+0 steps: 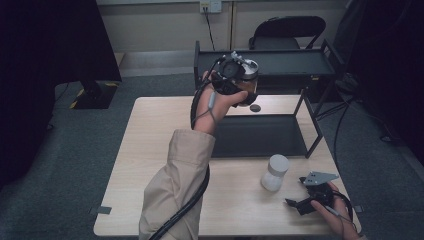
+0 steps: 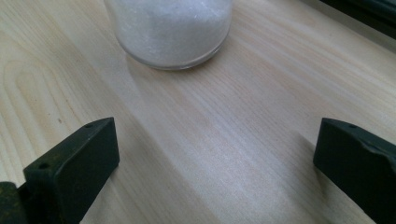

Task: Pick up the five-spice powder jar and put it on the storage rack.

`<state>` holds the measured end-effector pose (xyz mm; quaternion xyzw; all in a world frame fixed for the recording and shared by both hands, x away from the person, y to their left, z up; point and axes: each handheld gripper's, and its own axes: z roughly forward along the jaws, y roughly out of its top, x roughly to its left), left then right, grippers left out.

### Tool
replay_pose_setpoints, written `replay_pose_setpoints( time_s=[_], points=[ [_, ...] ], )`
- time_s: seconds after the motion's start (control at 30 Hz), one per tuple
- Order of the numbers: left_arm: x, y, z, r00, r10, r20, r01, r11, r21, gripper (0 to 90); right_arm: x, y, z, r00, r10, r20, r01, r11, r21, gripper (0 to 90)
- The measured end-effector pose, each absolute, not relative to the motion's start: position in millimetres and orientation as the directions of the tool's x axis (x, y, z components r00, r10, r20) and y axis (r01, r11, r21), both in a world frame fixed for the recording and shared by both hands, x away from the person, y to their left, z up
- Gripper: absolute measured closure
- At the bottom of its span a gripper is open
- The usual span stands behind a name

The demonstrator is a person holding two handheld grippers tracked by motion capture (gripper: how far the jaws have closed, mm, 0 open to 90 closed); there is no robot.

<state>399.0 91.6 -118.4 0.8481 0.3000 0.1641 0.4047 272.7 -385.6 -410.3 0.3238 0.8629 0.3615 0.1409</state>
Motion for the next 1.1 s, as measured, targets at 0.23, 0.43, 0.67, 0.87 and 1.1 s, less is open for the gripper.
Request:
replay_pose_setpoints(
  time_s=[0.23,0.43,0.67,0.87,1.1],
  points=[
    [400.6,92.4,-106.4,0.761,0.648,0.035,0.376,-0.485,0.789,30.2,272.7,-385.6,-410.3,-0.751,0.661,-0.009,0.457,0.529,0.715,0.0],
    [403.9,94.7,-96.3,0.748,0.662,0.038,0.378,-0.472,0.796,30.2,272.8,-385.6,-410.3,-0.751,0.66,-0.009,0.457,0.529,0.715,0.0],
    [409.6,93.0,-87.7,0.739,0.672,0.039,0.38,-0.463,0.801,30.1,272.8,-385.6,-410.3,-0.751,0.66,-0.009,0.457,0.529,0.715,0.0],
    [416.2,92.3,-84.1,0.721,0.692,0.035,0.39,-0.448,0.804,30.2,272.8,-385.6,-410.3,-0.751,0.66,-0.009,0.457,0.529,0.715,0.0],
    [425.4,89.1,-75.5,0.712,0.7,0.047,0.391,-0.451,0.803,30.1,272.7,-385.6,-410.3,-0.751,0.661,-0.008,0.457,0.528,0.715,0.0]
  ],
)
